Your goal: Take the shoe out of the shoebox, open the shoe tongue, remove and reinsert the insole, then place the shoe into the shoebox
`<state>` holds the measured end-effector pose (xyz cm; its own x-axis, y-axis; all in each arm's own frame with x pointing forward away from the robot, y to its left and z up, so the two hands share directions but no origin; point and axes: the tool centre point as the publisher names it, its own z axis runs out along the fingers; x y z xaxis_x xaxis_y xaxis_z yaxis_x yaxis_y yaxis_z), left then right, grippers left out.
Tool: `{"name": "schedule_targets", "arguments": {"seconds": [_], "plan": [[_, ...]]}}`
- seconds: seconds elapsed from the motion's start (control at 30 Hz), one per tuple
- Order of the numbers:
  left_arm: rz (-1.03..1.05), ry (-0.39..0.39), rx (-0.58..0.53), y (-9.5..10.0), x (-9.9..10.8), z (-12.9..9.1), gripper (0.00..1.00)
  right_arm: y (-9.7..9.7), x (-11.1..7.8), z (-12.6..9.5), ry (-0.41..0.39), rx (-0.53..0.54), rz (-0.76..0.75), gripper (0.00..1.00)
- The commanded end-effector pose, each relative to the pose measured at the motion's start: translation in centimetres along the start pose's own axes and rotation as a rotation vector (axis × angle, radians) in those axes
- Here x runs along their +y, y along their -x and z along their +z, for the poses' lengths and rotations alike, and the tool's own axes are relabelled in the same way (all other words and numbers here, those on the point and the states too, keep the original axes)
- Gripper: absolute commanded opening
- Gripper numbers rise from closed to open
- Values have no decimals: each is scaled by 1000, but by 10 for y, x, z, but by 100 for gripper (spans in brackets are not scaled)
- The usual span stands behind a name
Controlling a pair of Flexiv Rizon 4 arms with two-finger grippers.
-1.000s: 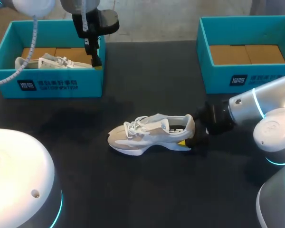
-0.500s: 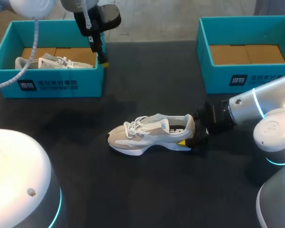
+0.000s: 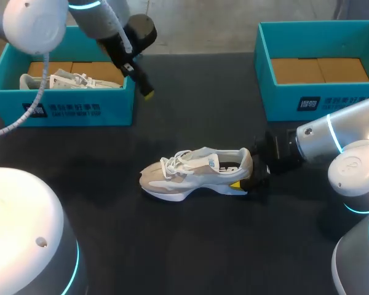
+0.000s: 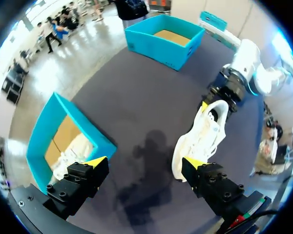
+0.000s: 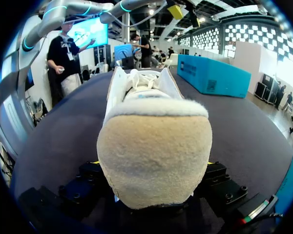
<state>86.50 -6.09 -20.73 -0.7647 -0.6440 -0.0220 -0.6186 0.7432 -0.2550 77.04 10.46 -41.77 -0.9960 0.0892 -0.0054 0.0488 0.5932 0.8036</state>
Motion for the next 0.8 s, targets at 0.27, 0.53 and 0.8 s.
{"name": "schedule_targets", "arguments": {"seconds": [0.27,0.53,0.8], "plan": [[-216,92,-67,-37,6,18,100,0,0,3,-3,-1,1,0],[-299,115,-121,-69,7,32,100,0,0,3,-3,-1,1,0],[-404,92,-153,-92,6,48,100,0,0,3,-3,-1,1,0]]}}
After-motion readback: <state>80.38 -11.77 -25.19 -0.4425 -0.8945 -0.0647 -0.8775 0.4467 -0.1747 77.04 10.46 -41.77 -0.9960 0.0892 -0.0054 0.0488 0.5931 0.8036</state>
